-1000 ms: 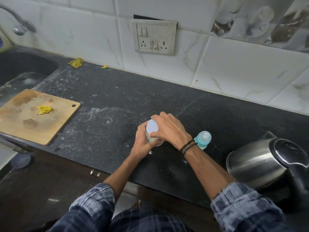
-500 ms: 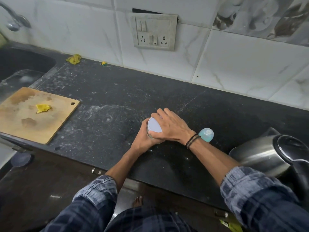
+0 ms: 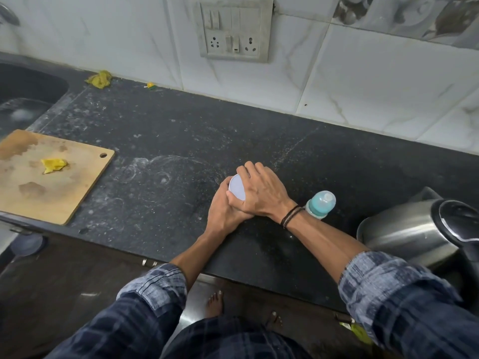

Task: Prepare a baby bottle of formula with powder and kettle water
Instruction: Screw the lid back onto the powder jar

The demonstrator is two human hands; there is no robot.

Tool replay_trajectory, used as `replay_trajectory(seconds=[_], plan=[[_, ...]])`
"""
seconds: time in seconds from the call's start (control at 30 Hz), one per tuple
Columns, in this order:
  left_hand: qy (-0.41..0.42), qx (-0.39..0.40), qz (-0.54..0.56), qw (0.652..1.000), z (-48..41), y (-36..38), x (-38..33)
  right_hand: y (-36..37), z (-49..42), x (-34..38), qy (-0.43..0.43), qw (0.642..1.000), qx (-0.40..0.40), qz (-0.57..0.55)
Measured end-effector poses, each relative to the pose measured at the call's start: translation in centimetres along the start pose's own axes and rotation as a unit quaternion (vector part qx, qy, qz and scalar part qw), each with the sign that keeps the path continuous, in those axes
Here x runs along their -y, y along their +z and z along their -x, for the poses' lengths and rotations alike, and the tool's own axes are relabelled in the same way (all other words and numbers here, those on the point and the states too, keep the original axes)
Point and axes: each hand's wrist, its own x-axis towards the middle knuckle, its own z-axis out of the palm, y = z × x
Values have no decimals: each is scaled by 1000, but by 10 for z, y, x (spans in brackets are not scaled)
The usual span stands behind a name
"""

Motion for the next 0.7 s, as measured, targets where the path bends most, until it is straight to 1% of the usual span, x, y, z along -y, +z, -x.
replay_trajectory(seconds=[0.13, 0.27, 0.37, 0.47, 0.5, 0.6, 0.67, 0.7], plan=[[13, 7, -12, 1000, -3, -2, 1, 2, 1, -1, 3, 1000, -9, -8], [-4, 32, 3, 999, -5, -3, 5, -3, 7, -2, 14, 1000, 4, 23], [-20, 69, 21, 997, -6, -7, 2, -15, 16, -2, 48, 998, 7, 36], [-24, 89, 18, 996, -5, -16, 9, -33, 28, -5, 95, 995, -19, 31], [-29, 82, 19, 996, -4, -21, 6, -41, 32, -7, 111, 993, -26, 25], [-2, 34, 16, 999, -7, -31, -11, -64, 42, -24, 155, 987, -36, 19], [19, 20, 18, 999, -10, -34, -42, -88, 50, -35, 184, 982, -43, 13], [35, 5, 1, 999, -10, -33, -63, -102, 53, -41, 197, 979, -58, 9]])
